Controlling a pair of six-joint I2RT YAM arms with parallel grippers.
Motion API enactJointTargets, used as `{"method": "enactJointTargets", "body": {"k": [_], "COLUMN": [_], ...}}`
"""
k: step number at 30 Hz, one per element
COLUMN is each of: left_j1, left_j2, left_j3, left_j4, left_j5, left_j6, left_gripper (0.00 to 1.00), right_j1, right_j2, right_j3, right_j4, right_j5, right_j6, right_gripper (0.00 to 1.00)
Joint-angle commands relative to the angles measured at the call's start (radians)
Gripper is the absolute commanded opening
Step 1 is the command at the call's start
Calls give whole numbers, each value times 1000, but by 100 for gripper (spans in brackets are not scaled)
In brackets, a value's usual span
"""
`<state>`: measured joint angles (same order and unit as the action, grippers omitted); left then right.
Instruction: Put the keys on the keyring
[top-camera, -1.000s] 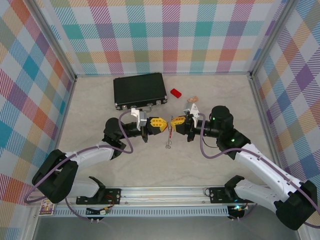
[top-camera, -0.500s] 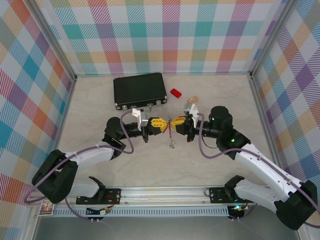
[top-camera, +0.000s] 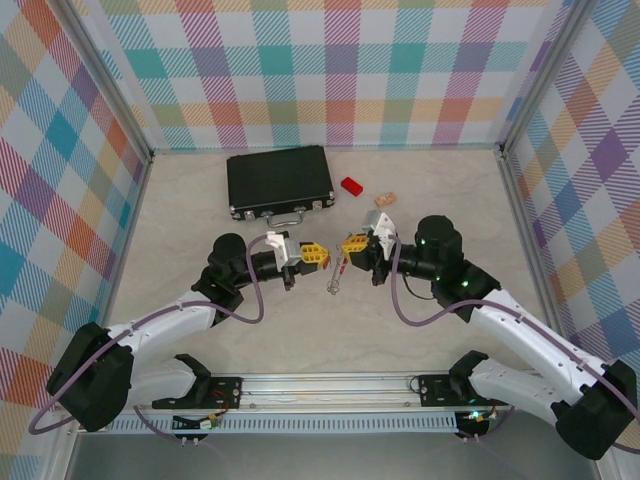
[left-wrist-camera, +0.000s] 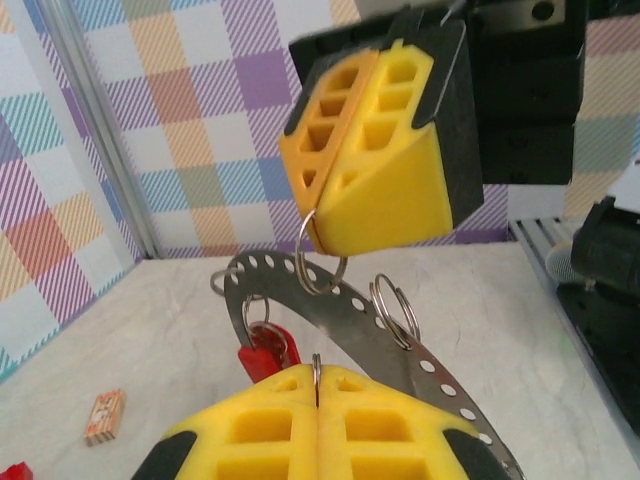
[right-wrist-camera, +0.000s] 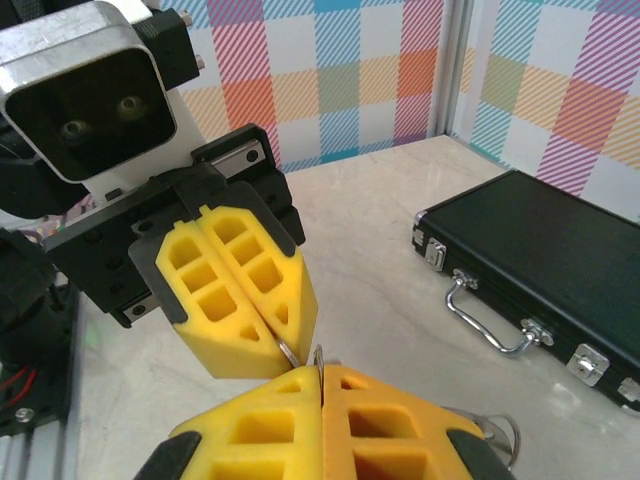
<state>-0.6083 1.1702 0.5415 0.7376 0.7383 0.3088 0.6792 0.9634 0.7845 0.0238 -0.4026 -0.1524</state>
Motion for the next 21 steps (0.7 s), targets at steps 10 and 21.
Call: {"method": "enactJointTargets", "body": {"k": [10, 21], "left_j1": [-7, -6], "left_j2": [-68, -70], "left_j3": [8, 6], "left_j4": [-42, -19], "left_j5": [43, 47], "left_j6": [43, 17], "left_gripper": [0, 0], "right_j1": [77, 105], "right_j2": [-3, -9], "right_j3": [-20, -29], "right_j4": [38, 29], "right_j5": [123, 110], "right_j6": [-176, -187], "right_gripper": [0, 0]}}
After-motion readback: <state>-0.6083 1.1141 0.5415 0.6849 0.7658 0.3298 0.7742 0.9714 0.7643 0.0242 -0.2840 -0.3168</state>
